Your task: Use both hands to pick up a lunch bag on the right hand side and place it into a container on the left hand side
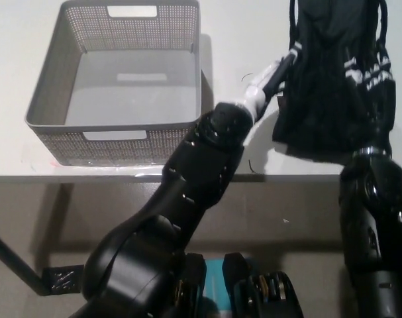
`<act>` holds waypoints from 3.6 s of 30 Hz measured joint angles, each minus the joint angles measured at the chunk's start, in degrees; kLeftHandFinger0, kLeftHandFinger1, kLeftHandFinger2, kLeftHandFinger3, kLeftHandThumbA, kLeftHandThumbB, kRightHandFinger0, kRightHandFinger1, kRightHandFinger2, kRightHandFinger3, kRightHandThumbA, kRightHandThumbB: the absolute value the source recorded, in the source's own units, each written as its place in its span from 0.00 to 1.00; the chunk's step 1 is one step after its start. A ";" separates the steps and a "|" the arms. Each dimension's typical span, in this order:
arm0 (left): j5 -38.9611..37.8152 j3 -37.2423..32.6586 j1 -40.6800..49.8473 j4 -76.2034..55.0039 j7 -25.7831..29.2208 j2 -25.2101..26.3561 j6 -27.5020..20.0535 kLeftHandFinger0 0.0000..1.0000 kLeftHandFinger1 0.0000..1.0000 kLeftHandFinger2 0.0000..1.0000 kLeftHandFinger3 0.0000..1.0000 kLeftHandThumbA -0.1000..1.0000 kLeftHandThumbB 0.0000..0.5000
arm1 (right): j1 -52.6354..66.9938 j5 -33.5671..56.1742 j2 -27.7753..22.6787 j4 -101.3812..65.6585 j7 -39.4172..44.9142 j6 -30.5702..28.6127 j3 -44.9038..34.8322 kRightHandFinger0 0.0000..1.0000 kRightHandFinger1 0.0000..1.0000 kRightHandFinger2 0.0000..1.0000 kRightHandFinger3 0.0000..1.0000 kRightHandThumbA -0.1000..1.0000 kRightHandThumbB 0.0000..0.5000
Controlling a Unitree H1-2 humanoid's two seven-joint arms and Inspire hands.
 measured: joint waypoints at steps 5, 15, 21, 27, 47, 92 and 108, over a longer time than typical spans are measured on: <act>-0.97 1.94 -1.58 -3.95 0.00 1.75 2.15 1.00 1.00 1.00 1.00 1.00 0.59 | -4.71 -0.82 -0.08 0.22 -0.25 1.22 0.40 1.00 1.00 1.00 1.00 1.00 0.26; -1.99 5.54 -1.68 -13.85 0.04 6.74 6.47 1.00 1.00 1.00 1.00 1.00 0.59 | -16.06 -1.98 0.16 7.41 -0.11 3.07 3.07 1.00 1.00 1.00 1.00 1.00 0.25; -2.24 7.25 -1.11 -22.73 0.18 10.06 11.46 1.00 1.00 1.00 1.00 1.00 0.53 | -22.16 -2.77 1.43 11.44 -0.04 2.63 4.96 1.00 1.00 1.00 1.00 1.00 0.34; -2.77 10.12 2.12 -32.12 0.75 12.72 14.54 1.00 1.00 1.00 1.00 1.00 0.52 | -25.81 -4.20 3.18 13.27 -0.01 3.00 8.30 1.00 1.00 1.00 1.00 1.00 0.36; -3.75 18.79 15.86 -49.77 5.50 15.71 21.97 1.00 1.00 1.00 1.00 1.00 0.55 | -32.45 -7.49 11.17 29.96 2.24 -0.71 15.36 1.00 1.00 1.00 1.00 1.00 0.39; -7.52 11.85 34.71 -52.29 -9.38 44.56 21.24 1.00 1.00 1.00 1.00 1.00 0.41 | -11.41 -15.24 -5.15 16.97 22.02 1.83 25.80 1.00 1.00 1.00 1.00 1.00 0.37; -8.42 9.83 35.79 -75.16 -13.48 47.73 23.10 1.00 1.00 1.00 1.00 1.00 0.43 | -3.24 -14.86 -10.78 -9.85 22.41 4.07 13.96 1.00 1.00 1.00 1.00 1.00 0.52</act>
